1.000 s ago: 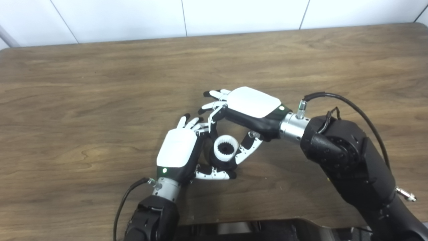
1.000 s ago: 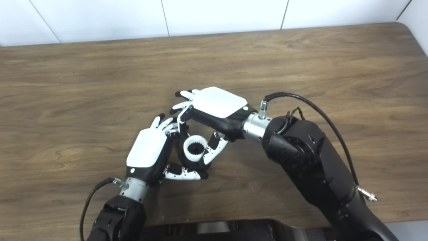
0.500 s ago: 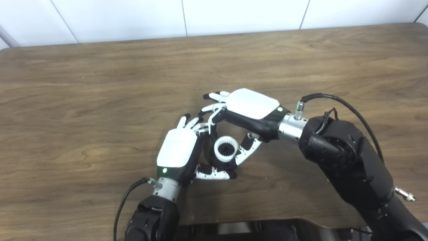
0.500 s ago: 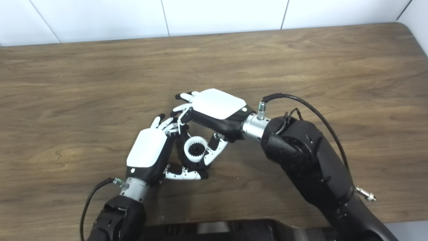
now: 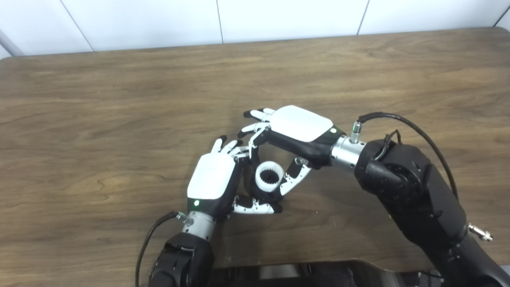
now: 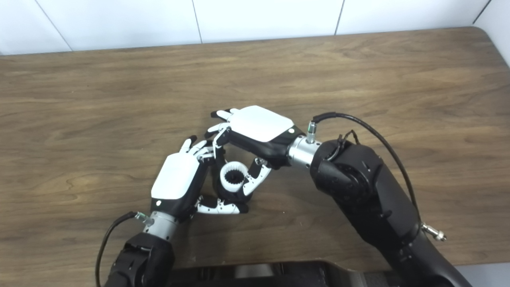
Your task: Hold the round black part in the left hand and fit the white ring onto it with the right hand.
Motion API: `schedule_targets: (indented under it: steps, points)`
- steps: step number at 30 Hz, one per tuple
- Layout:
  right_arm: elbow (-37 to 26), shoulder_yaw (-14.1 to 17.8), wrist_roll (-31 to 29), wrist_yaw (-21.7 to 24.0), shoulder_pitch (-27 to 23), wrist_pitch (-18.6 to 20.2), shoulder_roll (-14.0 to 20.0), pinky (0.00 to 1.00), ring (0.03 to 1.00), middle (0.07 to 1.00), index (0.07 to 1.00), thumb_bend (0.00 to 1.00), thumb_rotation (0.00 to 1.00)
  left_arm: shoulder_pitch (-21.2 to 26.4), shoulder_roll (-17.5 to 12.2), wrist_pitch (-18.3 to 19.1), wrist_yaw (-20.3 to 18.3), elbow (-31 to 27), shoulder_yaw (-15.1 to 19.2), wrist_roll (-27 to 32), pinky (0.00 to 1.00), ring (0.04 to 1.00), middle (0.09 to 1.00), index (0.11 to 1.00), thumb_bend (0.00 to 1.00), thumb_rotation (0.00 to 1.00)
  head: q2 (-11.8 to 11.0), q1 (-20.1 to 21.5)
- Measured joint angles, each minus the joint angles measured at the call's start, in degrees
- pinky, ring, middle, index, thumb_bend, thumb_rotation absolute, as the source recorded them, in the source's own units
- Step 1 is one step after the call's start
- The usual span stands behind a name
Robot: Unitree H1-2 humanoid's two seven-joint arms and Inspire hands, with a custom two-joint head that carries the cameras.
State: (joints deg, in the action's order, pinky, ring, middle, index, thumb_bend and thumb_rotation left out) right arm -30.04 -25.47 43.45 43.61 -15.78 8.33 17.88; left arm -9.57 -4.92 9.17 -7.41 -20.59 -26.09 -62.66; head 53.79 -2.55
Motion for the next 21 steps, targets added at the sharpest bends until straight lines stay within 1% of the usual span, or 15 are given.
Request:
schedule_targets:
  steps: [4,21]
  points:
    - [0.26,-0.05,0.03,-0.7,0.54,-0.09,0.0,1.0,0.997,0.862,0.485,0.52,0.14,0.01,0.0,0.02,-0.28,-0.12,-0.04,0.04,1.0,0.9,0.788,0.484,0.52,0.05,0.0,0.18]
    - [0.43,-0.26,0.19,-1.13,0.87,-0.31,-0.02,1.0,0.994,0.857,0.485,0.52,0.14,0.04,0.01,0.27,-0.45,-0.17,-0.05,0.04,1.0,0.9,0.789,0.484,0.52,0.05,0.0,0.18]
